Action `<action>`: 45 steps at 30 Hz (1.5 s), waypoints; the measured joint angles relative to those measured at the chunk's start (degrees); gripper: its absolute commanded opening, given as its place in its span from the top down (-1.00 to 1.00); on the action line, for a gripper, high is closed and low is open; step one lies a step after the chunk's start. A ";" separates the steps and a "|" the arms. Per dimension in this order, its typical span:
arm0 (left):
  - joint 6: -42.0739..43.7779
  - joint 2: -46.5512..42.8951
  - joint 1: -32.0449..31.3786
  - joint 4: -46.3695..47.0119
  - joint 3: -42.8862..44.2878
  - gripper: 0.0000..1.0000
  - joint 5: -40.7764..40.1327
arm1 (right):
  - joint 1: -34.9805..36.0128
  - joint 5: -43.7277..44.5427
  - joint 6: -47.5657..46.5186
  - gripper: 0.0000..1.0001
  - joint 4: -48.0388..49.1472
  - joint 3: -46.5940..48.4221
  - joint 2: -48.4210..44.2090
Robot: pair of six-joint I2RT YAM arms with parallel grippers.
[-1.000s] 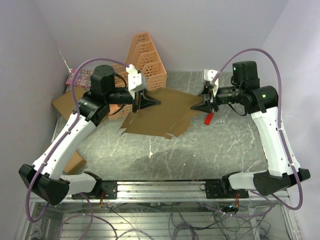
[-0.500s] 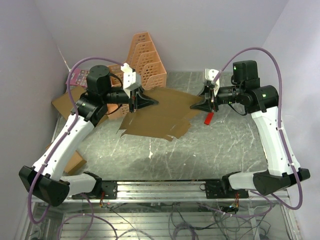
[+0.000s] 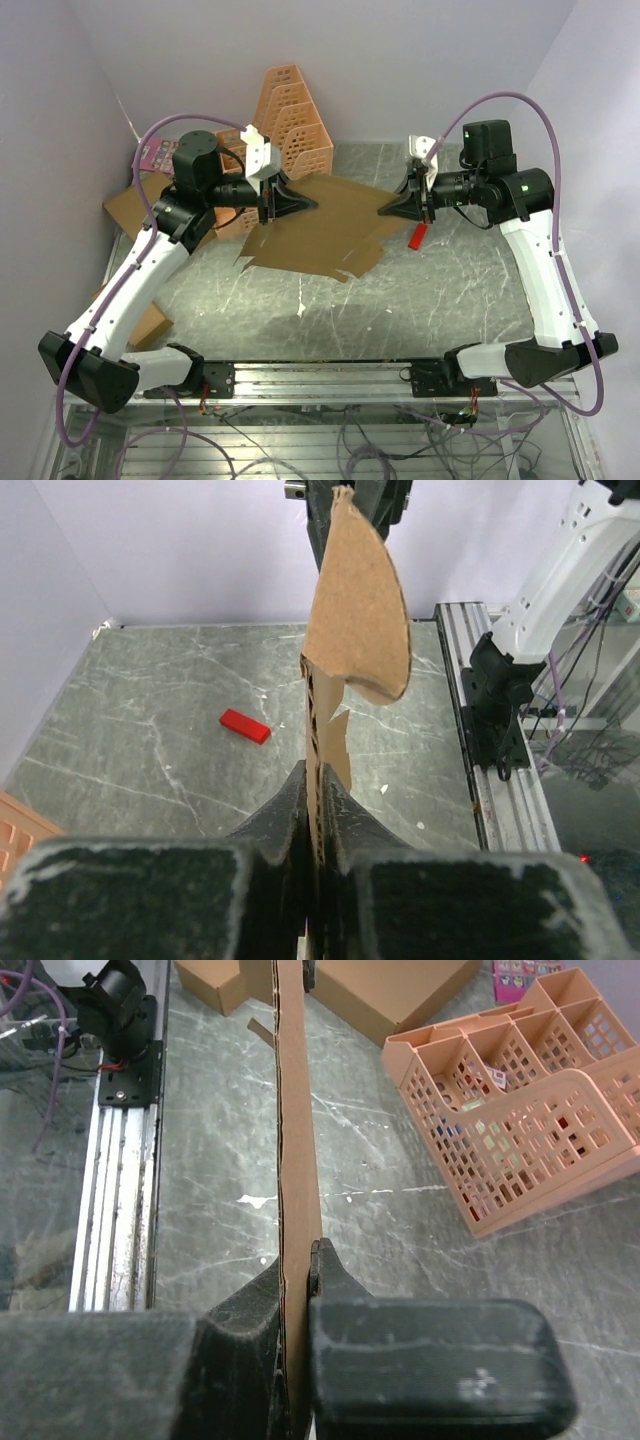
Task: Fold the paper box
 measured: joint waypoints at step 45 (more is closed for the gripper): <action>-10.91 -6.64 16.17 25.90 -18.03 -0.20 9.84 | -4.24 1.60 -2.60 1.00 -10.12 8.70 -1.55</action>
